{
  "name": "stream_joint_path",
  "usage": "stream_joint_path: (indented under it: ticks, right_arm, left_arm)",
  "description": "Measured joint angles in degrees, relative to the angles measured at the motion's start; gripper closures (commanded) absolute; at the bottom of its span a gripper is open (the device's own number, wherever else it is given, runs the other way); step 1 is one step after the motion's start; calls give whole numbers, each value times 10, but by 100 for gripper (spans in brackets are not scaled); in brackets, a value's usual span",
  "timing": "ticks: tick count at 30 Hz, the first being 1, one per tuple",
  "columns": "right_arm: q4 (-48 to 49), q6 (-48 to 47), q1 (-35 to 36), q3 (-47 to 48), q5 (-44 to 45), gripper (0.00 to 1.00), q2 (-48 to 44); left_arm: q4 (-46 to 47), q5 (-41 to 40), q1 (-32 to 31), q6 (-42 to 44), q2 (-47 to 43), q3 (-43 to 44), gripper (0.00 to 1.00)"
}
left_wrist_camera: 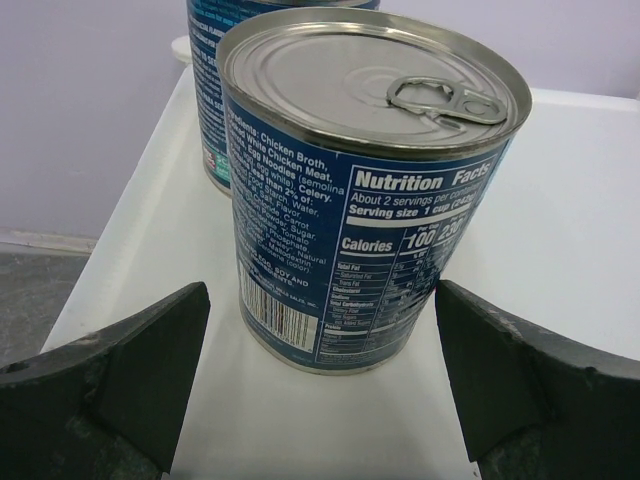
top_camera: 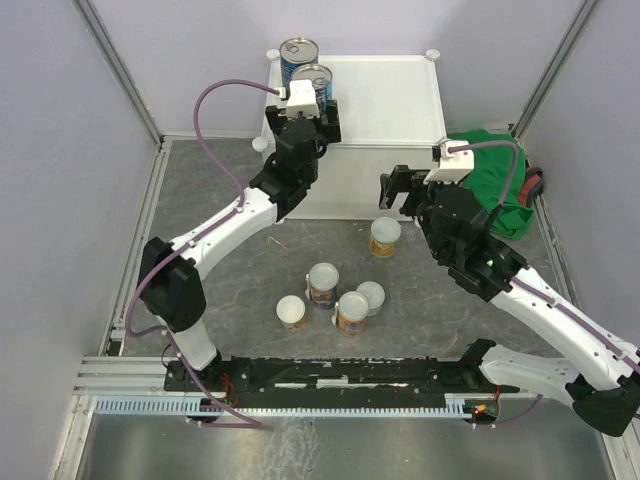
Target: Place and organize the canned foods onto the counter
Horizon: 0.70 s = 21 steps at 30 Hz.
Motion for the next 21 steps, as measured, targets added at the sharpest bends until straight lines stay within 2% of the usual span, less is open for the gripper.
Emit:
stream_joint_path:
  ticks: [21]
  right_arm:
    - [0,18,0,-4,-22,3,-2]
  left_arm:
    - [-2,42,32,-5,-18,-21,1]
